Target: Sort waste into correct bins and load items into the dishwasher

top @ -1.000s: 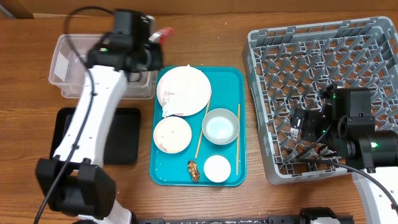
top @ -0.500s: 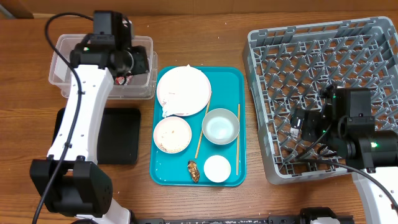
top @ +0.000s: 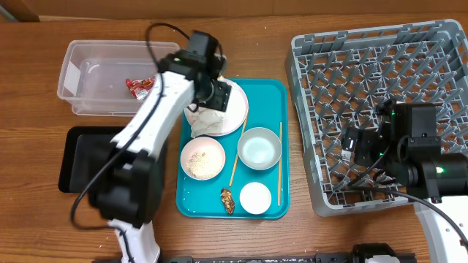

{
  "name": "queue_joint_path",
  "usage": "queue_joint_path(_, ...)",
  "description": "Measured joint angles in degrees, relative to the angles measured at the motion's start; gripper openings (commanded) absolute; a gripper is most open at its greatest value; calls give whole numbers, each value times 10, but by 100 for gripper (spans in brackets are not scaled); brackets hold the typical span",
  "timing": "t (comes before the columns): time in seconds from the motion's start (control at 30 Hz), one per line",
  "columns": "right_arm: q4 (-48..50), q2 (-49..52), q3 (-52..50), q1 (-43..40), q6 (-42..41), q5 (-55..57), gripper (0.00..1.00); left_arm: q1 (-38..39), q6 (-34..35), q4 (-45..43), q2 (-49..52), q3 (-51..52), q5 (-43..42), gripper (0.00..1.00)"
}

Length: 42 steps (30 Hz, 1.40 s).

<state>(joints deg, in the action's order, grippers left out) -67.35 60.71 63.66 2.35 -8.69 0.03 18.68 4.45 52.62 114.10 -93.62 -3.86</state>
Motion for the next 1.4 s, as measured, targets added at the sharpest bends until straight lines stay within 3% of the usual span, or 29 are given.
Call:
queue_joint_path(0.17,0,0,0,0,0,0,100,2,-4,-18,66,4,16,68)
queue_joint_path(0.2,0,0,0,0,0,0,100,2,-4,-21,75,4,18,59)
queue_joint_path(0.3,0,0,0,0,0,0,100,2,-6,-21,89,6,23,10)
queue_joint_path(0.33,0,0,0,0,0,0,100,2,-6,-20,89,6,23,4)
queue_joint_path(0.7,-1,0,0,0,0,0,100,2,-6,63,76,-48,27,4)
queue_joint_path(0.93,-4,0,0,0,0,0,100,-25,-1,56,-38,-94,64,4)
queue_joint_path(1.13,-4,0,0,0,0,0,100,-99,-1,34,-99,-109,110,4)
queue_joint_path(1.2,-4,0,0,0,0,0,100,-122,0,27,-94,-109,116,12)
queue_joint_path(1.3,-5,0,0,0,0,0,100,-152,0,10,-84,-109,121,41)
queue_joint_path(1.4,-8,0,0,0,0,0,100,-170,13,-2,-78,-109,123,61)
